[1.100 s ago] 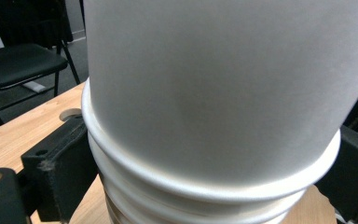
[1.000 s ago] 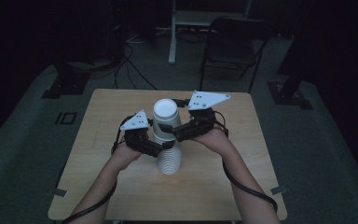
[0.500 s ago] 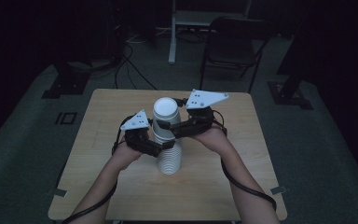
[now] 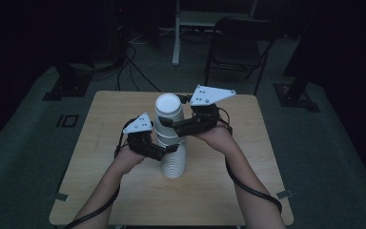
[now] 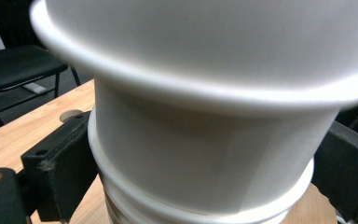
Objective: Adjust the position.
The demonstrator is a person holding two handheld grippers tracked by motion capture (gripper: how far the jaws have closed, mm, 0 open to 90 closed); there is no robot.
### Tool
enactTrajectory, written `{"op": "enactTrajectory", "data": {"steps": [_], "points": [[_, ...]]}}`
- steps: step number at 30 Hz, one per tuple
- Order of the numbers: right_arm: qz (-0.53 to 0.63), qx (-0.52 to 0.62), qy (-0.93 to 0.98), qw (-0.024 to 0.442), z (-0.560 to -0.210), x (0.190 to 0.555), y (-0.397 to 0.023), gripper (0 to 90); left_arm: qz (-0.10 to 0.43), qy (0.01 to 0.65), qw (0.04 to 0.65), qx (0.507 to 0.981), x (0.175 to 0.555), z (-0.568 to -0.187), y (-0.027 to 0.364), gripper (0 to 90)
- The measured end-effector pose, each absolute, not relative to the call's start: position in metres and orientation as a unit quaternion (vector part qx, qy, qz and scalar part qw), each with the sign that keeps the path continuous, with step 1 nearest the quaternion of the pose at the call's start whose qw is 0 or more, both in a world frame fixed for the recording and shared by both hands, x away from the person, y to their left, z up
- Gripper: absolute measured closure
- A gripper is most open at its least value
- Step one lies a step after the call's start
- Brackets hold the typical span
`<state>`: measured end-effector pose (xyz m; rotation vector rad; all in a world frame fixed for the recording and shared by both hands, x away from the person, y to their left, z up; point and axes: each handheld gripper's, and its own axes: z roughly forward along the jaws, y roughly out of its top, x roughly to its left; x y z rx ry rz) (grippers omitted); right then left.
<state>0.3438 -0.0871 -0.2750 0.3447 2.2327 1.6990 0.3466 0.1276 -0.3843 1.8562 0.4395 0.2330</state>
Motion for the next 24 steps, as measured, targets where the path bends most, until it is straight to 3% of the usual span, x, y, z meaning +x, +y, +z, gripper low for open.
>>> {"op": "enactTrajectory", "data": {"steps": [24], "points": [[0.64,0.117,0.735,0.193,-0.226,0.334,-0.101,22.4,0.099,0.187,0.571,0.793,0.347,-0.384,0.128,5.3]]}}
